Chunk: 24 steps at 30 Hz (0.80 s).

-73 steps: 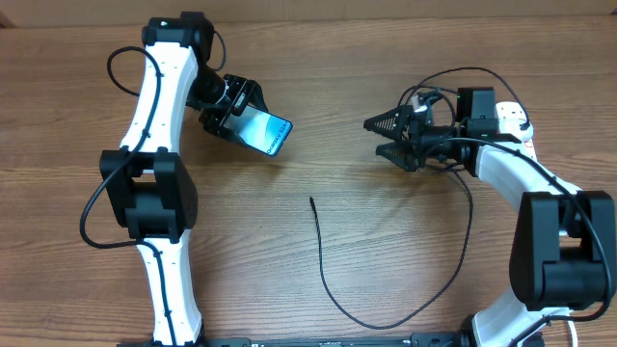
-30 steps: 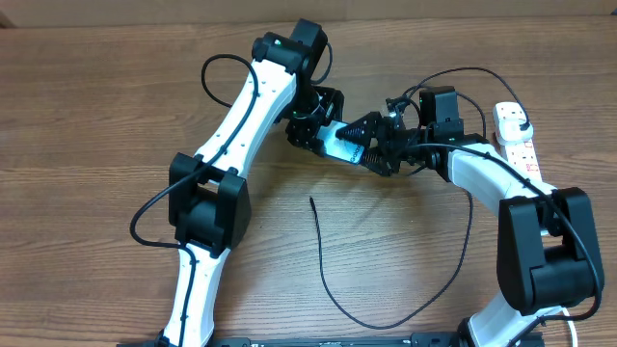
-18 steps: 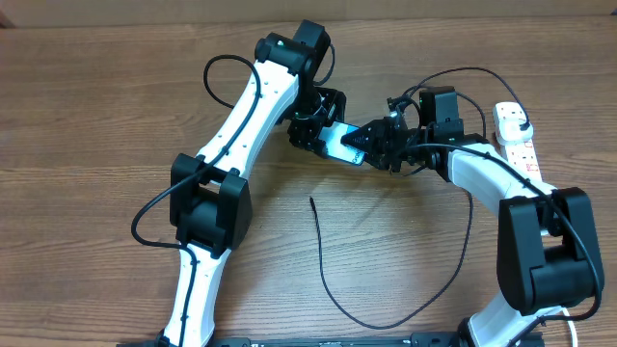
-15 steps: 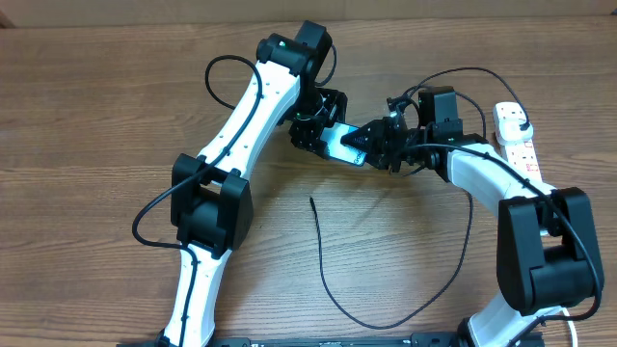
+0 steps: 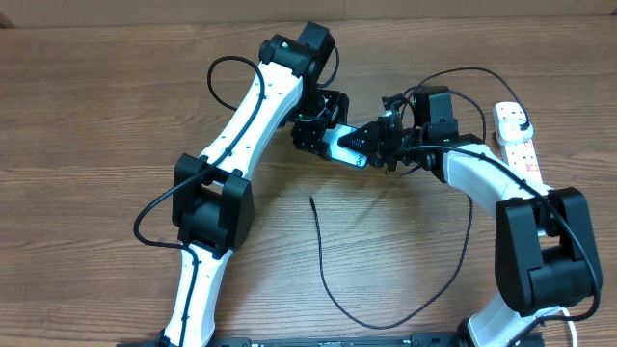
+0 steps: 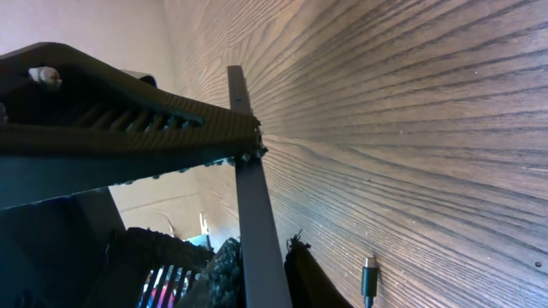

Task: Plug charger to phone and switch on socket

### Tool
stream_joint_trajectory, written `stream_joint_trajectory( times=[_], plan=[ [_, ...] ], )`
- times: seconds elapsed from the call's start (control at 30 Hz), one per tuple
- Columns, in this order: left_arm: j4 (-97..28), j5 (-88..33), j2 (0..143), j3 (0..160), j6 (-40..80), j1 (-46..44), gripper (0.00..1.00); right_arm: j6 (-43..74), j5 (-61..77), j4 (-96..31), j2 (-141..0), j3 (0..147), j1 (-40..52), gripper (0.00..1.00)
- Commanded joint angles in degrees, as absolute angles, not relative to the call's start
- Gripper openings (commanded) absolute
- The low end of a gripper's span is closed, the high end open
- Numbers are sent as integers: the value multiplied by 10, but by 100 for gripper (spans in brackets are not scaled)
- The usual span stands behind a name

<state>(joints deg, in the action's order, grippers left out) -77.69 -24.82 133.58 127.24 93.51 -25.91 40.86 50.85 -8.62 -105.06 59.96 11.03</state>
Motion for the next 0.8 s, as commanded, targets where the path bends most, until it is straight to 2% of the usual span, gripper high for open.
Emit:
stream_joint_trajectory(
  times=[0.0, 0.3, 0.4, 0.47, 0.5, 0.53, 0.57, 0.6, 0.63, 0.77],
  plan=[
    [-777, -270, 1334, 1288, 950, -264, 4, 404, 488, -90, -1046, 604, 112, 13],
    [-776, -270, 1334, 1288, 950, -264, 5, 404, 484, -91, -1046, 604, 112, 4],
    [-777, -270, 1334, 1288, 949, -264, 13, 404, 484, -90, -1046, 604, 112, 4],
    [-777, -271, 1334, 1288, 947, -264, 32, 404, 484, -91, -1046, 604, 112, 4],
    [-776, -270, 1334, 1288, 943, -264, 54, 404, 484, -91, -1046, 604, 112, 4],
    [-775, -270, 1334, 1288, 942, -264, 73, 404, 484, -91, -1046, 604, 112, 4],
    [-775, -269, 1334, 1288, 936, -263, 88, 404, 484, -91, -1046, 604, 111, 4],
    [-775, -268, 1334, 1288, 930, -262, 96, 404, 484, -91, -1046, 604, 111, 4],
    [-774, -268, 1334, 1288, 924, -260, 100, 404, 484, -91, -1046, 604, 110, 4],
    [-776, -281, 1334, 1288, 877, -238, 100, 404, 485, -96, -1046, 604, 100, 4]
  ],
)
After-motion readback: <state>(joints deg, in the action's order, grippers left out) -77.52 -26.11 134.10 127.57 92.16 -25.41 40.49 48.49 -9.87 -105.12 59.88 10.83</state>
